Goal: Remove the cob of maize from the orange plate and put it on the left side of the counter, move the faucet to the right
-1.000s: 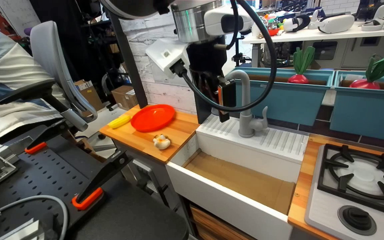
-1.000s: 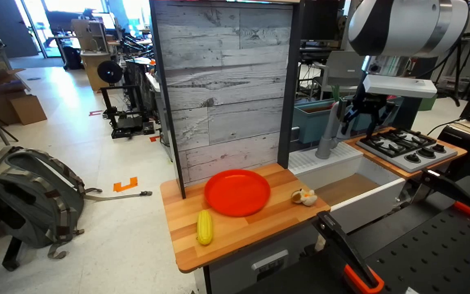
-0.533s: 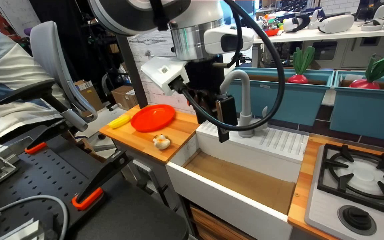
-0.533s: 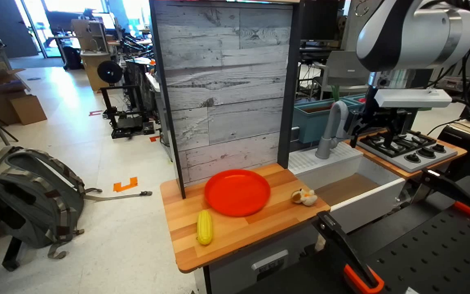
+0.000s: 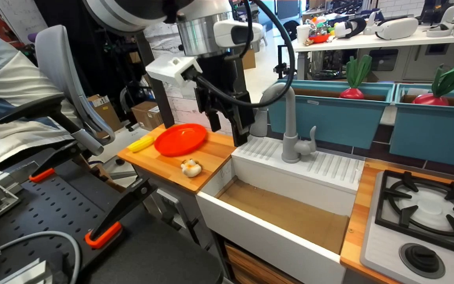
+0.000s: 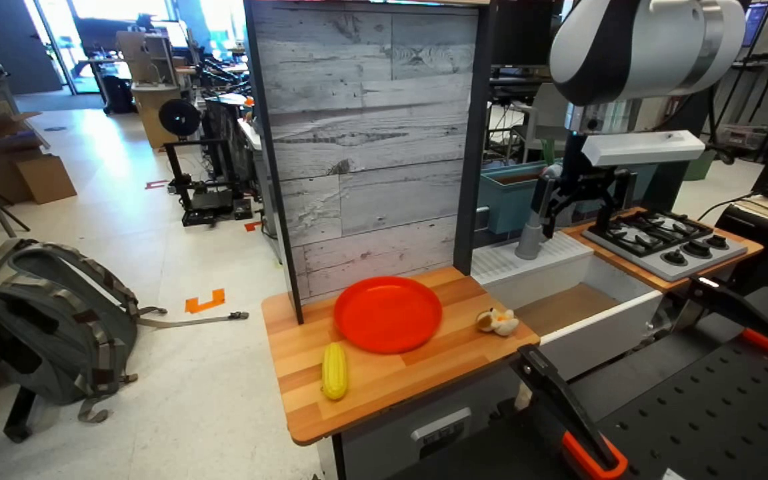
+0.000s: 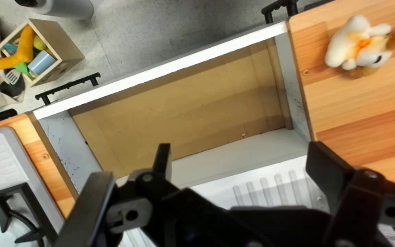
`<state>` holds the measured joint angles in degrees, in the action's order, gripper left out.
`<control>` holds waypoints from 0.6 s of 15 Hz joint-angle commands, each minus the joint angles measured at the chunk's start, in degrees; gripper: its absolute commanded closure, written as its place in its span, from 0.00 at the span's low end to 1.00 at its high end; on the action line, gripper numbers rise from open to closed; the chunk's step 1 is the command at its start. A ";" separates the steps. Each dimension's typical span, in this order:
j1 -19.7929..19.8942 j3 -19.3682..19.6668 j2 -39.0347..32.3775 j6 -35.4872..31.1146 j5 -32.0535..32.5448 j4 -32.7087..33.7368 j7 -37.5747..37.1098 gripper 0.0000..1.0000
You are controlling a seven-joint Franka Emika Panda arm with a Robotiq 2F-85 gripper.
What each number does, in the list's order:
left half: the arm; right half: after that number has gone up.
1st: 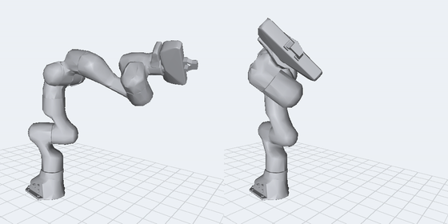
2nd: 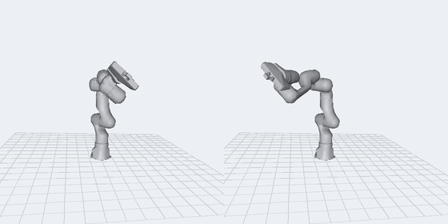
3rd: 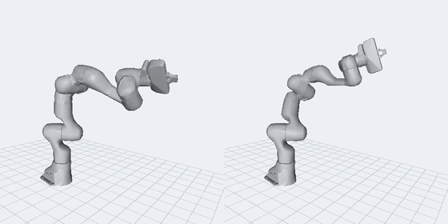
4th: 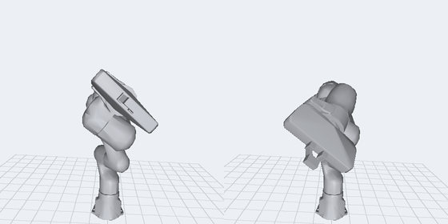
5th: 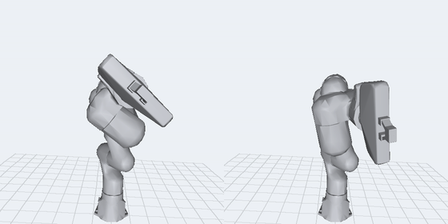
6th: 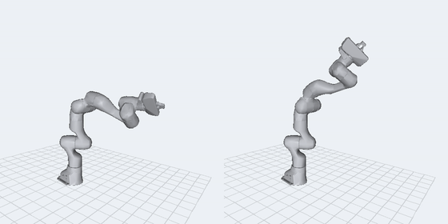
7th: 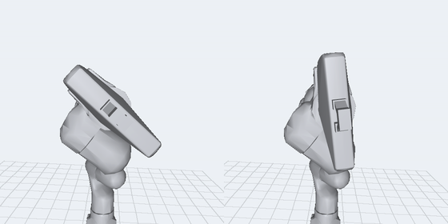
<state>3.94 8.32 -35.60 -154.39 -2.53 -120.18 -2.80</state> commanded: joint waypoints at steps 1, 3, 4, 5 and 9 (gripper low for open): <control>-4.46 1.17 7.39 2.51 5.25 -5.21 -1.45 0.00; -6.46 0.94 10.77 2.63 8.16 -7.68 -1.55 0.00; -7.89 1.35 12.03 2.96 10.32 -8.67 -2.12 0.00; -4.65 -0.60 7.39 1.94 7.32 -4.55 -1.10 0.00; -6.34 -0.60 10.73 2.38 9.29 -7.41 -1.83 0.00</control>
<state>-3.32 8.57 -24.92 -152.21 6.05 -127.74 -4.14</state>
